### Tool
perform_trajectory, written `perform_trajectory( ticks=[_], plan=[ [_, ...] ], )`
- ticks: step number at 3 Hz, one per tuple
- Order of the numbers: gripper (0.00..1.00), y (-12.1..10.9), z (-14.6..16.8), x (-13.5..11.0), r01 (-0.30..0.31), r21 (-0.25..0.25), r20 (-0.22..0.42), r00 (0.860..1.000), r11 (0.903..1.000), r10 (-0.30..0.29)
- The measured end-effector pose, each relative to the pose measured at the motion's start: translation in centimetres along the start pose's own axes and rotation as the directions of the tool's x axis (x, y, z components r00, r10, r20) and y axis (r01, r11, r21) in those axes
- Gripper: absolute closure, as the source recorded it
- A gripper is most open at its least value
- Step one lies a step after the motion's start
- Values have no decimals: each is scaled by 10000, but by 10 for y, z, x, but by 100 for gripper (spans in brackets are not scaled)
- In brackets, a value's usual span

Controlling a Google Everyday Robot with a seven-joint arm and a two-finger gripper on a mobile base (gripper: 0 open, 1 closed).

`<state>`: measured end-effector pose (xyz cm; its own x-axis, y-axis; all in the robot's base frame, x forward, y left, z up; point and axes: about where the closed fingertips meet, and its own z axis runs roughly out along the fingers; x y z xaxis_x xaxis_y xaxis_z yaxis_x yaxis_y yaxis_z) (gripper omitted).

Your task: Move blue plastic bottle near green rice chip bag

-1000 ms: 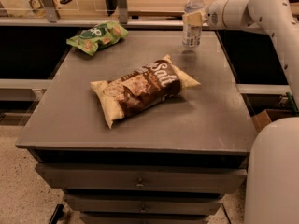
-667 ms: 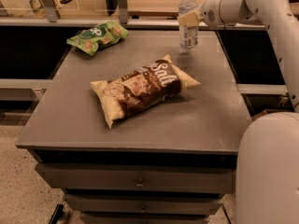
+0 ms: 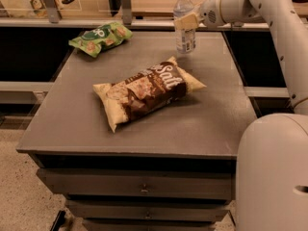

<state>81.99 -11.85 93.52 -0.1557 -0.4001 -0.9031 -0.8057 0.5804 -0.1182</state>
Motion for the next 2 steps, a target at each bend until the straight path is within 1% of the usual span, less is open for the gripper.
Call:
perform_trajectory(
  ticks=[1,2],
  plan=[
    [100,20,15,-12,-5,-729,380,9993,9973,33],
    [100,35,28,-24,54,-1239,692,9976,9923,32]
  ],
)
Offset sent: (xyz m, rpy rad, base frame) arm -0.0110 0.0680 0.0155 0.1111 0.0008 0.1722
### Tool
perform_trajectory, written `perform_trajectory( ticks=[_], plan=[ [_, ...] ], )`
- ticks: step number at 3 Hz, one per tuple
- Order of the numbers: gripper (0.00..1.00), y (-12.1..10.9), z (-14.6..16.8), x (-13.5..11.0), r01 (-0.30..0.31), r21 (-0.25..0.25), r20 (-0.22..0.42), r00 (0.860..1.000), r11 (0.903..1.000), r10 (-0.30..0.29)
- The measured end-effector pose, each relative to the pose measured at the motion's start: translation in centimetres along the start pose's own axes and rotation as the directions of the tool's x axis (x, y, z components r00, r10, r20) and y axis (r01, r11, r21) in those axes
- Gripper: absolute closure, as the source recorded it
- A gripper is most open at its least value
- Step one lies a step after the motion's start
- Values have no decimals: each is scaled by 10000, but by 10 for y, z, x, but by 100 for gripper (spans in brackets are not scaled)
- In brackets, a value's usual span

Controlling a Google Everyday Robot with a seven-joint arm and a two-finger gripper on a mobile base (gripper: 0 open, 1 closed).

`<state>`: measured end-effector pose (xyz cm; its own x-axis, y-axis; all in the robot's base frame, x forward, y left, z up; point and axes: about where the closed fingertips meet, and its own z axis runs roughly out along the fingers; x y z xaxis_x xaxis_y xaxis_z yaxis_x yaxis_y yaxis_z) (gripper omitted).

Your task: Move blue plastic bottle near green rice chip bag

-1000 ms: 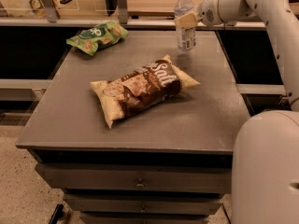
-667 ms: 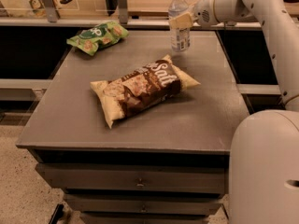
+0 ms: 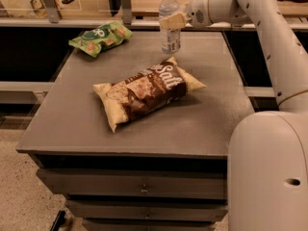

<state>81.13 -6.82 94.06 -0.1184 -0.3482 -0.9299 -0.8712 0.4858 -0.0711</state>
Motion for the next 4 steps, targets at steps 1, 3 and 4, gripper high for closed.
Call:
perform_trajectory(
  ticks=[1,3,4],
  plan=[
    [100,14,15,-8,145,-490,124,9998,9987,-139],
    [100,40,45,-16,502,-1388,206,9986,9891,-478],
    [100,50,63,-22,494,-1527,241,9986,9870,-463]
  ],
)
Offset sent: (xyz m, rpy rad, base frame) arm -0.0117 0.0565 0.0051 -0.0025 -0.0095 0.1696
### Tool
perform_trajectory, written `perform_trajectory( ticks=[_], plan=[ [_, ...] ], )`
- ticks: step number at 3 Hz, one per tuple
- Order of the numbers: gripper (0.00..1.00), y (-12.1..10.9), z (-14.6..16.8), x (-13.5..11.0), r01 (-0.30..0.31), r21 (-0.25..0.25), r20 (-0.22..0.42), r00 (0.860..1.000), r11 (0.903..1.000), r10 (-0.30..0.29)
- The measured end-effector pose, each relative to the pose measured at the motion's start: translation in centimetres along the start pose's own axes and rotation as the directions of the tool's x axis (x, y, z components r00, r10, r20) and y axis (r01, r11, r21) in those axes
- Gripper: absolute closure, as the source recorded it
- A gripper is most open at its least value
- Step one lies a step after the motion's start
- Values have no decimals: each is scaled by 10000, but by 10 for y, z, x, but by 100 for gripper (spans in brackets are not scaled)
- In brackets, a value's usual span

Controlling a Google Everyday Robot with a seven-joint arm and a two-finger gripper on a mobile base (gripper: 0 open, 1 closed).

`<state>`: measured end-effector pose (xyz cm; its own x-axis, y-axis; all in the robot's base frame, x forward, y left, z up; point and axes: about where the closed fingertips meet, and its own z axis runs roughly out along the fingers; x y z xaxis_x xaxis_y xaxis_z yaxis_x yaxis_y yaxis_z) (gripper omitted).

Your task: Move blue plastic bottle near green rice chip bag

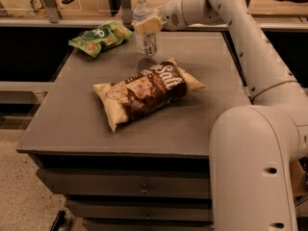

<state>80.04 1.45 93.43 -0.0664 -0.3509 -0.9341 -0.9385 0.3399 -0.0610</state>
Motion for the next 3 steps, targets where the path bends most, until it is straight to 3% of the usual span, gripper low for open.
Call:
perform_trajectory(
  ticks=[1,3],
  plan=[
    [100,1,16,-6,-233,358,14,9997,9991,233],
    [100,4,45,-15,-409,1462,101,9992,9884,398]
  ],
)
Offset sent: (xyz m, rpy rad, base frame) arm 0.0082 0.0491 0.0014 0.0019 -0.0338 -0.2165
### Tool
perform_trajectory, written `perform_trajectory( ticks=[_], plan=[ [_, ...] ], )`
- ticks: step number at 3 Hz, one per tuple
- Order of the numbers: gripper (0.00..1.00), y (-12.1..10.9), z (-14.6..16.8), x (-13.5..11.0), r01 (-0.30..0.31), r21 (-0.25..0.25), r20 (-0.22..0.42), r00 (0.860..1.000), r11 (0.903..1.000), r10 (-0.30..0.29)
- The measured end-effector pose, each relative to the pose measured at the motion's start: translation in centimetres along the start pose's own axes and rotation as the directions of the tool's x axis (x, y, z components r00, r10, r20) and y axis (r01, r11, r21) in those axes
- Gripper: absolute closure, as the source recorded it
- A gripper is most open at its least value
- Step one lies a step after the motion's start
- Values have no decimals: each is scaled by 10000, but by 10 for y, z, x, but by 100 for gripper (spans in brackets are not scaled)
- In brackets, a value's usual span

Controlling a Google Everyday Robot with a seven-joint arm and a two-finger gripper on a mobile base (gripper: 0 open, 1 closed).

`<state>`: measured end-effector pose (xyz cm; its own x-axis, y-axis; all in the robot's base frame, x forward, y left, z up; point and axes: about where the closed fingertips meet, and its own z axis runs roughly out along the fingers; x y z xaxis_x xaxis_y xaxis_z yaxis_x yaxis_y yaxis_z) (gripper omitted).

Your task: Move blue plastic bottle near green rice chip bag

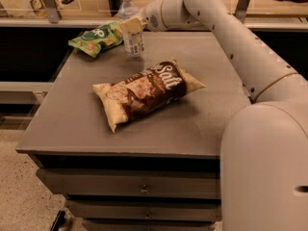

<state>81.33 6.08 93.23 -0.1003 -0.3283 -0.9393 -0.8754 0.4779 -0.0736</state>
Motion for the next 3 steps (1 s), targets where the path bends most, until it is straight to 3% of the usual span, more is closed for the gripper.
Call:
perform_trajectory(
  ticks=[1,3],
  plan=[
    [100,9,13,-3,98,241,128,9999,9997,-101],
    [100,33,29,-11,846,-37,99,9964,9964,-846]
  ],
)
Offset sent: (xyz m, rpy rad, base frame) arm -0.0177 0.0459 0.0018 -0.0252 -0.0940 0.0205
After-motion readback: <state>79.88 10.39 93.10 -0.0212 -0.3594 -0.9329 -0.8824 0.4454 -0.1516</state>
